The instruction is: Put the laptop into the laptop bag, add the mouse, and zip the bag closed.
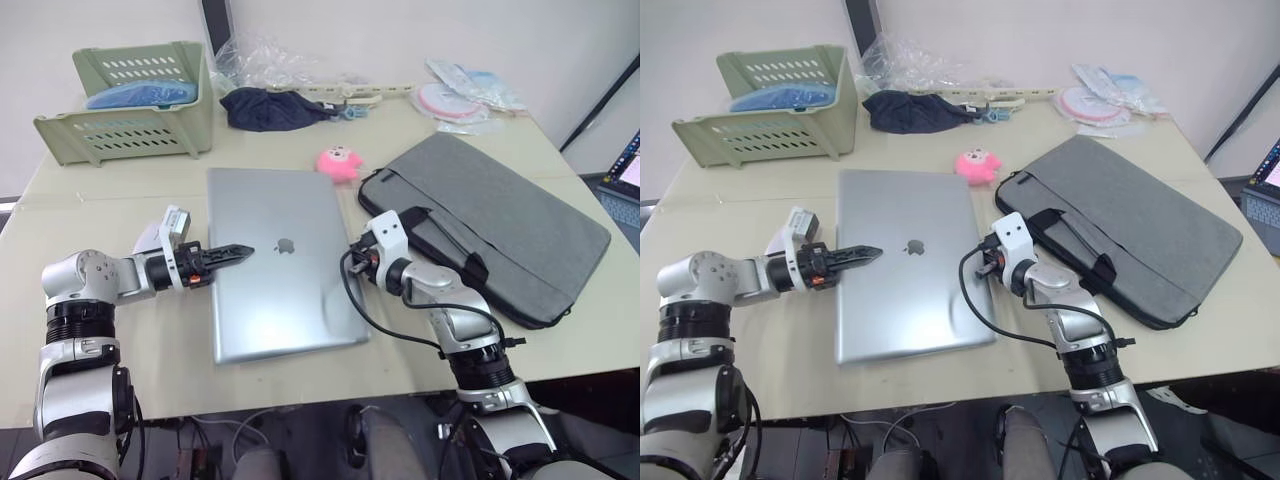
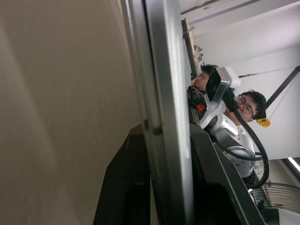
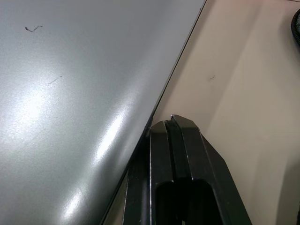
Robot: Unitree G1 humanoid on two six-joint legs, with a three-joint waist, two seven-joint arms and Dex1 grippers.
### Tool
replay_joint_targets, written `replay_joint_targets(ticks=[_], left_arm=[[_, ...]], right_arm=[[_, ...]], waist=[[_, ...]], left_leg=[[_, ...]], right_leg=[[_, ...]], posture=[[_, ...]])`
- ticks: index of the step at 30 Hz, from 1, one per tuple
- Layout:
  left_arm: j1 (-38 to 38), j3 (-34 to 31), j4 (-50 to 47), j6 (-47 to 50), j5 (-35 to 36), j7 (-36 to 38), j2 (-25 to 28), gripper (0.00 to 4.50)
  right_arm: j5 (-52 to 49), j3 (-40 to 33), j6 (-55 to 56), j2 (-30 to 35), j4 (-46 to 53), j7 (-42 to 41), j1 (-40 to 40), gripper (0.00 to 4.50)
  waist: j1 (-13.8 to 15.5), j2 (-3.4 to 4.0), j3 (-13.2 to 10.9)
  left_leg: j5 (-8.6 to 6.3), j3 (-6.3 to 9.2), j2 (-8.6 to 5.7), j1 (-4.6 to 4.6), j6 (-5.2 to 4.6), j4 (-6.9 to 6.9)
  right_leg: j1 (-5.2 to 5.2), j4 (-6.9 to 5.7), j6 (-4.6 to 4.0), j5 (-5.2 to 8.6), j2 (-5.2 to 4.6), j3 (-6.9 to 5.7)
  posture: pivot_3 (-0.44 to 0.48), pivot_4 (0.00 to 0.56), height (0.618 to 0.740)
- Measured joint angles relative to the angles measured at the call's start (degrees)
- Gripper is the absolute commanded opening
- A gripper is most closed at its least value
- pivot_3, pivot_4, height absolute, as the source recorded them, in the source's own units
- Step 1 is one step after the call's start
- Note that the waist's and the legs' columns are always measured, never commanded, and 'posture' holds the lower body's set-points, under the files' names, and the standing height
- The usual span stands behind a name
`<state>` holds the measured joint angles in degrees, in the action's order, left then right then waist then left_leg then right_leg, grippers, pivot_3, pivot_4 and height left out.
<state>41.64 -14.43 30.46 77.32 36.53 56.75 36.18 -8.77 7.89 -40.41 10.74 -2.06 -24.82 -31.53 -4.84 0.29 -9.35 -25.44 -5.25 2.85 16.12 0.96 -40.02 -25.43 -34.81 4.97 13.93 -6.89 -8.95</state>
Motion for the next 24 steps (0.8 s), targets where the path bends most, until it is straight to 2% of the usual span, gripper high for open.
replay_joint_targets(ticks=[7,13,15,20,23,24], left_arm=[[0.01,0.05,-0.13,0.04,0.44,-0.48,-0.57,0.41],[0.06,-0.68,-2.98,1.84,2.15,-2.82,-0.61,0.41],[-0.25,-1.83,-4.73,3.38,3.29,-4.35,-0.62,0.41],[-2.24,-6.07,-10.43,7.3,6.08,-8.52,-1.66,0.41],[-3.98,-8.54,-13.36,9.43,7.31,-11.19,-2.98,0.41],[-4.83,-9.75,-14.92,10.45,7.91,-12.41,-3.92,0.41]], right_arm=[[0.38,0.55,-1.83,2.22,3.56,-0.2,1.12,0.0],[-2.17,0.08,-11.61,10.19,16.31,-2.58,1.42,0.0],[-3.95,-3.14,-15.89,14.33,22.49,-3.41,-0.2,0.0],[-7.21,-9.76,-23.01,21.93,29.09,-4.42,-5.83,0.0],[-8.49,-10.77,-24.57,26.41,30.24,-5.54,-6.49,0.89],[-8.76,-10.87,-24.65,28.9,30.2,-6.36,-5.71,1.36]], waist=[[0.15,0.01,-0.01],[0.5,0.04,-0.12],[0.62,0.02,-0.14],[0.97,0.01,-0.15],[1.62,0.0,-0.16],[1.73,-0.01,-0.16]], left_leg=[[0.0,0.06,-0.01,-0.01,0.0,-0.01],[0.0,0.14,-0.01,0.09,-0.01,-0.01],[-0.01,0.13,-0.02,0.1,-0.01,0.0],[-0.01,0.11,-0.01,0.06,-0.01,0.04],[-0.01,0.07,-0.01,0.06,-0.01,0.04],[-0.01,0.06,-0.01,0.07,-0.02,0.04]], right_leg=[[-0.01,0.08,0.0,0.0,0.0,-0.04],[-0.12,0.19,0.0,0.0,0.0,-0.13],[-0.12,0.23,0.0,0.0,0.0,-0.12],[-0.12,0.23,0.0,0.0,0.0,-0.09],[-0.12,0.25,0.0,0.0,0.0,-0.07],[-0.12,0.3,0.0,0.0,0.0,-0.07]], posture=[[0.0,0.15,0.74],[0.0,0.15,0.74],[0.0,0.15,0.74],[0.0,0.15,0.74],[0.0,0.15,0.74],[0.0,0.15,0.74]])
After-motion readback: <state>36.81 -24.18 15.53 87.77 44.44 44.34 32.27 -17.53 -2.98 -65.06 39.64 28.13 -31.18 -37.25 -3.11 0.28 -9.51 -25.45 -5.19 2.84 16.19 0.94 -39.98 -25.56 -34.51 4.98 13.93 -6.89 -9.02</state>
